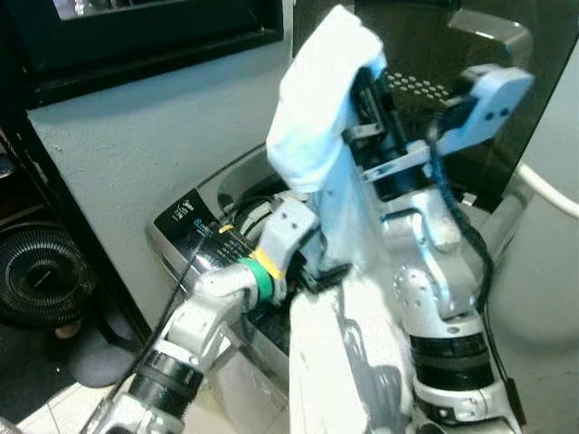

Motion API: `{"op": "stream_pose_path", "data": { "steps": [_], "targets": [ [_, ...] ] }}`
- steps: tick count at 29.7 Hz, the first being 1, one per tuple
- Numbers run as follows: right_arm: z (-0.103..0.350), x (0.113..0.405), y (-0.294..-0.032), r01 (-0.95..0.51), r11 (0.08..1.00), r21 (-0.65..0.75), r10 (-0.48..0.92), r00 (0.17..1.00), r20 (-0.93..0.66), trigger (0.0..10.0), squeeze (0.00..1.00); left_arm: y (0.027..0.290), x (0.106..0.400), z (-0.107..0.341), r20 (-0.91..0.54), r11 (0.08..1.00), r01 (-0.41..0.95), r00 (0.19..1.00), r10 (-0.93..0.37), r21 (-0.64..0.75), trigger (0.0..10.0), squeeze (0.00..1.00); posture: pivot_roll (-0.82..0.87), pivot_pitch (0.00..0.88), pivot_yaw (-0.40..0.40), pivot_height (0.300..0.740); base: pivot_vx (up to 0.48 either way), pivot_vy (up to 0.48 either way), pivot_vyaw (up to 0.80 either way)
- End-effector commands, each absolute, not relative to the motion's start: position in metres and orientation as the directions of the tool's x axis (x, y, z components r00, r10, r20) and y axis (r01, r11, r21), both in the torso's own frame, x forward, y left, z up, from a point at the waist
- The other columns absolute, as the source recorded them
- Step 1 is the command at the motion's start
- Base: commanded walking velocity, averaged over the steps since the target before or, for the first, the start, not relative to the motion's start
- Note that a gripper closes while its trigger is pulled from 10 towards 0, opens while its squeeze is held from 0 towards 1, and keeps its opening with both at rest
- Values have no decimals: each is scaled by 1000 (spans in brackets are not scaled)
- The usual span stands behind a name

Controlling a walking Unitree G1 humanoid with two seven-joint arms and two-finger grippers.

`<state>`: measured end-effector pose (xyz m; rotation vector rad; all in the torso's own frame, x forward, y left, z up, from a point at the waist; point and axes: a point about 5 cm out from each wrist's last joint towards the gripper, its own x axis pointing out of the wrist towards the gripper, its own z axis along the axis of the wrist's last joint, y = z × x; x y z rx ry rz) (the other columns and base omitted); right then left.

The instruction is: Clothes washing

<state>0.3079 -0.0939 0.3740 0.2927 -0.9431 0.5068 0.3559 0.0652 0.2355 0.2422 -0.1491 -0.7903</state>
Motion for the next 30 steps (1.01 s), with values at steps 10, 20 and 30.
{"op": "stream_pose_path", "data": {
  "steps": [10, 20, 30],
  "targets": [
    [336, 332, -99, -412, 910, -42, 312, 617, 722, 10000, 0, 189, 388, 291, 241, 683, -58, 954, -176, 728, 10000, 0, -38, 84, 92, 740, 0, 0, 0],
    [314, 340, -93, -374, 924, -85, 334, 676, 656, 10000, 0, 245, 391, 315, 344, 404, -326, 938, 30, 854, 10000, 0, -34, 87, 85, 740, 0, 0, 0],
    [302, 349, -104, -197, 954, -226, 296, 732, 613, 10000, 0, 226, 404, 280, 203, 324, -179, 978, -42, 929, 10000, 0, -49, 91, 92, 740, 0, 0, 0]
  ]
}}
